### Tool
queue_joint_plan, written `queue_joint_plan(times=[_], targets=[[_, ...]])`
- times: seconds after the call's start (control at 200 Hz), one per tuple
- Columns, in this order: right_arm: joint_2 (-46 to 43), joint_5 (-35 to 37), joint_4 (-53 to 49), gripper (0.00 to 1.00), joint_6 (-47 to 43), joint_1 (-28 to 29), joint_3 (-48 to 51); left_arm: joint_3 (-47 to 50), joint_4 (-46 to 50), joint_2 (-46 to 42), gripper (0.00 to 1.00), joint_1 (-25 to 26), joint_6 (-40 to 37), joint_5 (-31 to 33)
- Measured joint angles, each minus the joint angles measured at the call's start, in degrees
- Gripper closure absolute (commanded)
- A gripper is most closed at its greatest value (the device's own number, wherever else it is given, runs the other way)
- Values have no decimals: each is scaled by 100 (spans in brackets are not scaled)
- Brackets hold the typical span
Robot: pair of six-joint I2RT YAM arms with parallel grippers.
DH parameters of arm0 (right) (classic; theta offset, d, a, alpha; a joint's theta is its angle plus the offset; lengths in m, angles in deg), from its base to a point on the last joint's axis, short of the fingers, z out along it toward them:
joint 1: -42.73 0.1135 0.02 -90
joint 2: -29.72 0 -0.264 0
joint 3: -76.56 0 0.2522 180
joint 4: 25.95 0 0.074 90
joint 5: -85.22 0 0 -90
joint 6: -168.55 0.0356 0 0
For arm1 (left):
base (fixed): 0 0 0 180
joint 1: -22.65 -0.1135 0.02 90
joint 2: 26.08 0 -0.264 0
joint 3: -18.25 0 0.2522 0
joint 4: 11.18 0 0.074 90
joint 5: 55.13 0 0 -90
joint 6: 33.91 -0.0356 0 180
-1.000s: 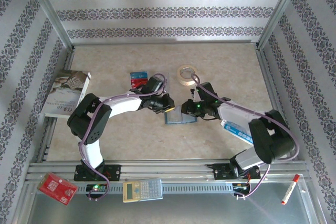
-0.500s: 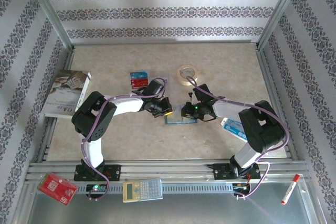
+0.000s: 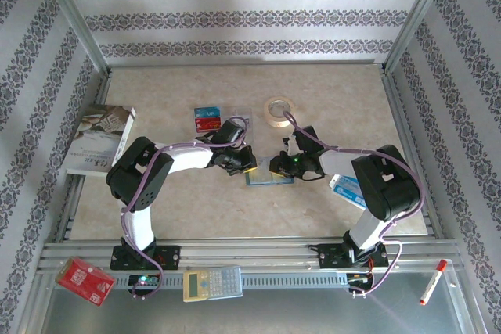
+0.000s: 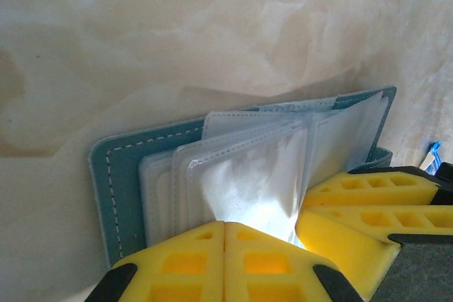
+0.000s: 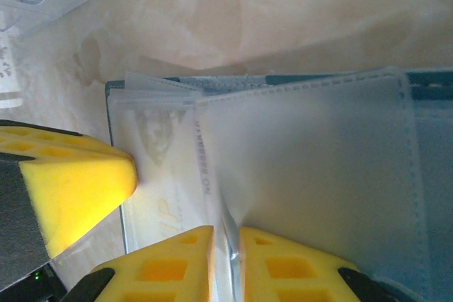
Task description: Take the credit cards out of the card holder
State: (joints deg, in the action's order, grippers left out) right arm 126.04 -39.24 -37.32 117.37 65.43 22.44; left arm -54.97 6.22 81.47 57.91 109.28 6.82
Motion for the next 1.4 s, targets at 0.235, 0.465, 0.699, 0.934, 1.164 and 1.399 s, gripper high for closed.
queue_joint_plan(times=[0.235, 0.465, 0.699, 0.934, 1.164, 1.399], targets=[[28, -181, 133, 80, -72, -11, 55, 0, -2, 0, 92, 0, -31, 0], [28, -398, 291, 80, -190, -48, 122, 0, -11, 9, 92, -2, -72, -4], [28, -562, 514, 81, -210, -92, 232, 48, -162, 48, 92, -52, -160, -140], [31, -632, 538, 82, -212, -120, 240, 48, -308, 133, 91, -129, -177, -350], [79, -619, 564, 83, -195, -118, 240, 52, -310, 131, 91, -129, -177, -350], [-24, -310, 428, 81, -197, -35, 238, 74, -321, 74, 86, -125, -186, -321]])
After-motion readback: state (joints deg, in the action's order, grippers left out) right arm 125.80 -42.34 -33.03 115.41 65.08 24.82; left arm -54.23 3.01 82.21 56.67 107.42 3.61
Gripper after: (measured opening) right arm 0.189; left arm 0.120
